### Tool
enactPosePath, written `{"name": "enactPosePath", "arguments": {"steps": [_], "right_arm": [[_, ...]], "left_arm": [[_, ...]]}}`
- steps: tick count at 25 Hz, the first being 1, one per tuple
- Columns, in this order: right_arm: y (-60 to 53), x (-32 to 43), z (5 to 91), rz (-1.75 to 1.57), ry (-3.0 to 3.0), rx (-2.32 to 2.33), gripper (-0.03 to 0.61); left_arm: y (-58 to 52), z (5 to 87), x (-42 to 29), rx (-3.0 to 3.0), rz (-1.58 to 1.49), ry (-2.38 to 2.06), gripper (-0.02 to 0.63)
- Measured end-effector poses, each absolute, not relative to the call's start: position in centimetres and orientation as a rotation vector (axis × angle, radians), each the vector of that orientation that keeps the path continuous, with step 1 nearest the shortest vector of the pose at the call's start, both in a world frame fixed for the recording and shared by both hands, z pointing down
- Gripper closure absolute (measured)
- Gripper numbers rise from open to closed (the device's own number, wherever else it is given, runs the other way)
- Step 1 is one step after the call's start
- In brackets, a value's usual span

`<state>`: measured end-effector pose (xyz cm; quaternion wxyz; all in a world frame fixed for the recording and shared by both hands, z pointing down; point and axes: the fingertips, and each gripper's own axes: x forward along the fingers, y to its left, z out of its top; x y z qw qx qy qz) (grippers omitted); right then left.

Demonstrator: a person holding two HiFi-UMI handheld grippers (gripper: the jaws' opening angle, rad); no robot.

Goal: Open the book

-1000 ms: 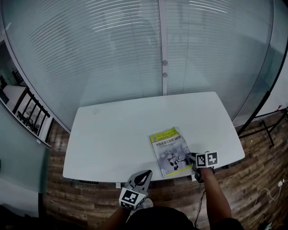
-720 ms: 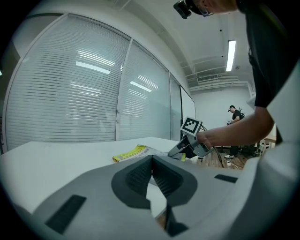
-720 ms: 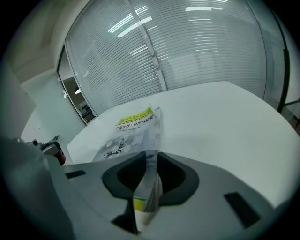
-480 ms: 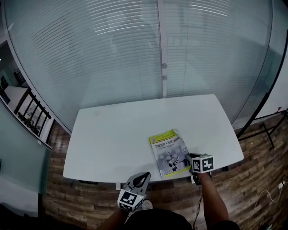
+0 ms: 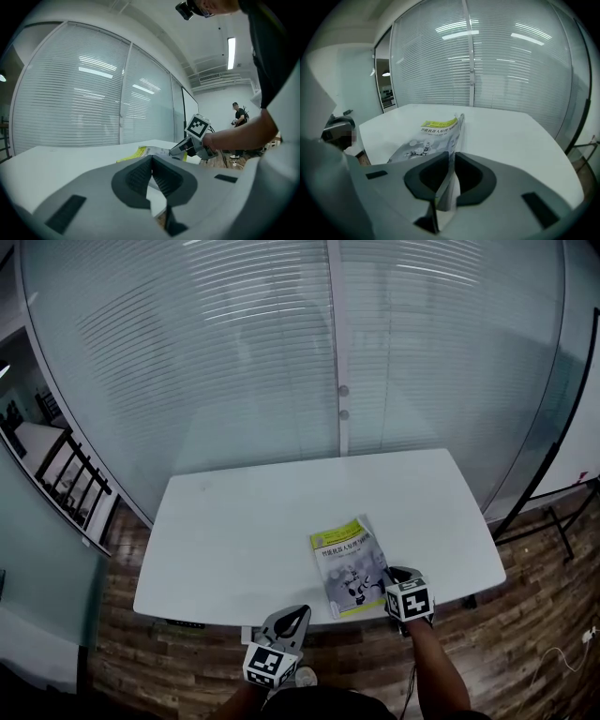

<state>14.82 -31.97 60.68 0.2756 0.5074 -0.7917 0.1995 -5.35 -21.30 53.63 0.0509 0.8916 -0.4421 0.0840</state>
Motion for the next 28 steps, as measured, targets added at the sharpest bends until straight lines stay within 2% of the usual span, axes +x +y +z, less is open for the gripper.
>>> {"name": "enactPosePath", "arguments": {"steps": [13,21,28], "right_arm": [[-32.5,15.5,62.7,0.445,-2.07,1.335,0.509],[-32.8,16.1,63.7,0.517,-2.074,1.32,0.476],[-33.0,16.0,64.0,0.53,-2.097,1.3,0.471]], "left_arm": [[-18.2,55.0,-6.0,2.61,0.285,-1.425,0.6],[-17.0,53.9,-4.8,2.613,0.287,-1.477,0.6],[-15.4,55.7,-4.5,2.541,0.362,-1.503,0.6]]}}
